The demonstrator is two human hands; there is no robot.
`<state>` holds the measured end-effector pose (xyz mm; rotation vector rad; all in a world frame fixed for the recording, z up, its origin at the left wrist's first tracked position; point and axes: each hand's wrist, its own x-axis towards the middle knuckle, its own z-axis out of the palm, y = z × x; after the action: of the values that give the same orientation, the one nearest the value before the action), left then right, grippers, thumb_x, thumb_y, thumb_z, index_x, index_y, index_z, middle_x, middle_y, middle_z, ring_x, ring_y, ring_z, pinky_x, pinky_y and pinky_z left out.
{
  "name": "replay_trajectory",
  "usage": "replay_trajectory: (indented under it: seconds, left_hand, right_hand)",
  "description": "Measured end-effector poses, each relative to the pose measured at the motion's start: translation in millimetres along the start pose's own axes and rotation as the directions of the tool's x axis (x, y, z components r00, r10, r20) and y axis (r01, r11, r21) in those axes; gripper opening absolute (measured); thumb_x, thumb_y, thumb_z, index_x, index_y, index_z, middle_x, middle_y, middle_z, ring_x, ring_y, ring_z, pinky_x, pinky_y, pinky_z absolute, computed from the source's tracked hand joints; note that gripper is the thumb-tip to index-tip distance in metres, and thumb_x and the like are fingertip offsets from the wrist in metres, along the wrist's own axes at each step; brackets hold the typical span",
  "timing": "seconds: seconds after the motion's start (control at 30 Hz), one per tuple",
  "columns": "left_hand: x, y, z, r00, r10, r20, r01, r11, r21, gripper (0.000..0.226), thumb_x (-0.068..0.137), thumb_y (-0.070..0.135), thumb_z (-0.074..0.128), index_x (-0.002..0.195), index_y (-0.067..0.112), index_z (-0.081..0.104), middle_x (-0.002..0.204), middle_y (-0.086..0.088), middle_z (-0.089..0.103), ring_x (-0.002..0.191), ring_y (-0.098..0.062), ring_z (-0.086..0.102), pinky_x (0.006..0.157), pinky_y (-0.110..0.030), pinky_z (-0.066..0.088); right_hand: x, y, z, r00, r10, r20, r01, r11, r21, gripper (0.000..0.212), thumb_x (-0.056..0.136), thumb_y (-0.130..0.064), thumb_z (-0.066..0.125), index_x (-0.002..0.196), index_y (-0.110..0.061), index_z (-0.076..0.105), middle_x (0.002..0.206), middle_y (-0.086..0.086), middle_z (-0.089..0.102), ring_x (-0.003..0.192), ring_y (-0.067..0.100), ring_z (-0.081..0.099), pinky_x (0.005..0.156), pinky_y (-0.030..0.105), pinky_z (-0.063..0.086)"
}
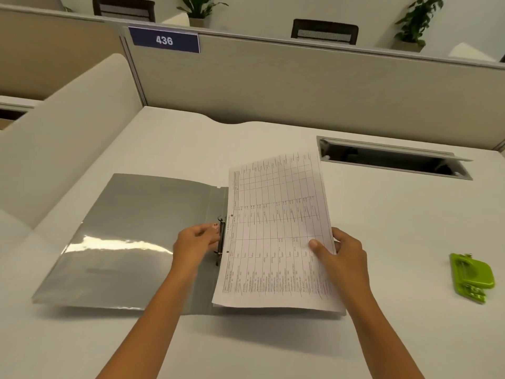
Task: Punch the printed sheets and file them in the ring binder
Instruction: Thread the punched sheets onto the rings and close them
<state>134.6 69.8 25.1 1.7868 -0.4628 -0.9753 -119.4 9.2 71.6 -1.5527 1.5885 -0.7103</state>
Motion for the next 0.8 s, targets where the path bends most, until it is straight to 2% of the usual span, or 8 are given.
replay_trajectory:
  seconds: [0.07,0.17,0.23,0.33,0.57,0.67,0.8]
  left_hand:
    - [11.7,0.0,-1.3,0.995,-0.067,0.079,0.073,0.995,-0.074,0.027,0.087,0.023,0.068,0.11,0.009,0.067,0.097,-0.005,0.075,0.09,-0.019,0.072,0.092,-0.041,0.054]
    - [21.4,4.0,6.2,0.986,-0.094,0.139,0.106,0.991,-0.078,0.015,0.088,0.02,0.066,0.101,0.013,0.068,0.094,-0.004,0.075,0.086,-0.018,0.073,0.086,-0.037,0.057]
    - [26.8,6.9,13.5,0.983,-0.105,0.154,0.114,0.992,-0.056,0.008,0.089,0.02,0.064,0.095,0.016,0.068,0.094,-0.006,0.074,0.087,-0.022,0.072,0.085,-0.041,0.057]
    - [34.6,9.8,21.9,0.974,-0.147,0.17,0.162,0.984,-0.078,0.009,0.089,0.02,0.063,0.088,0.014,0.069,0.093,-0.009,0.075,0.089,-0.029,0.071,0.086,-0.049,0.056]
    - [47.9,10.3,25.1,0.927,-0.293,0.236,0.35,0.9,-0.26,0.01,0.089,0.008,0.064,0.097,0.003,0.065,0.092,-0.011,0.07,0.078,-0.021,0.068,0.069,-0.036,0.058]
    - [49.1,7.6,25.7,0.924,-0.297,0.243,0.355,0.9,-0.252,0.006,0.088,0.01,0.065,0.092,0.005,0.065,0.09,-0.01,0.071,0.075,-0.02,0.068,0.066,-0.034,0.058]
    - [50.7,8.2,26.2,0.921,-0.292,0.258,0.357,0.898,-0.259,0.01,0.088,0.009,0.065,0.096,0.003,0.066,0.089,-0.01,0.071,0.071,-0.02,0.068,0.056,-0.03,0.058]
  right_hand:
    - [-0.1,-3.7,7.8,1.0,0.015,-0.009,-0.015,1.0,-0.017,0.037,0.087,-0.029,0.064,0.123,-0.022,0.059,0.115,0.0,0.068,0.087,0.02,0.068,0.066,0.023,0.052]
    - [0.4,-7.5,15.5,0.999,0.036,-0.029,-0.037,0.999,-0.038,0.038,0.086,-0.03,0.065,0.123,-0.021,0.059,0.118,0.001,0.067,0.085,0.022,0.068,0.071,0.031,0.055]
    - [1.4,-9.6,18.3,0.998,0.044,-0.043,-0.046,0.998,-0.053,0.039,0.086,-0.031,0.065,0.123,-0.021,0.059,0.118,0.002,0.067,0.086,0.023,0.069,0.073,0.035,0.057]
    - [3.3,-13.4,21.1,0.998,0.051,-0.045,-0.055,0.995,-0.081,0.036,0.086,-0.031,0.065,0.121,-0.021,0.059,0.118,0.002,0.067,0.088,0.024,0.068,0.076,0.038,0.058]
    - [5.9,-18.6,24.6,0.997,0.061,-0.042,-0.066,0.989,-0.135,0.04,0.086,-0.029,0.065,0.124,-0.02,0.057,0.121,0.002,0.065,0.092,0.025,0.067,0.076,0.035,0.054]
    - [7.1,-18.6,24.2,0.996,0.069,-0.048,-0.076,0.987,-0.142,0.041,0.086,-0.03,0.065,0.125,-0.02,0.056,0.121,0.002,0.065,0.091,0.026,0.067,0.075,0.034,0.054]
    - [9.4,-17.2,23.2,0.997,0.067,-0.039,-0.073,0.985,-0.158,0.037,0.087,-0.028,0.064,0.122,-0.019,0.058,0.12,0.002,0.065,0.087,0.022,0.065,0.066,0.023,0.049]
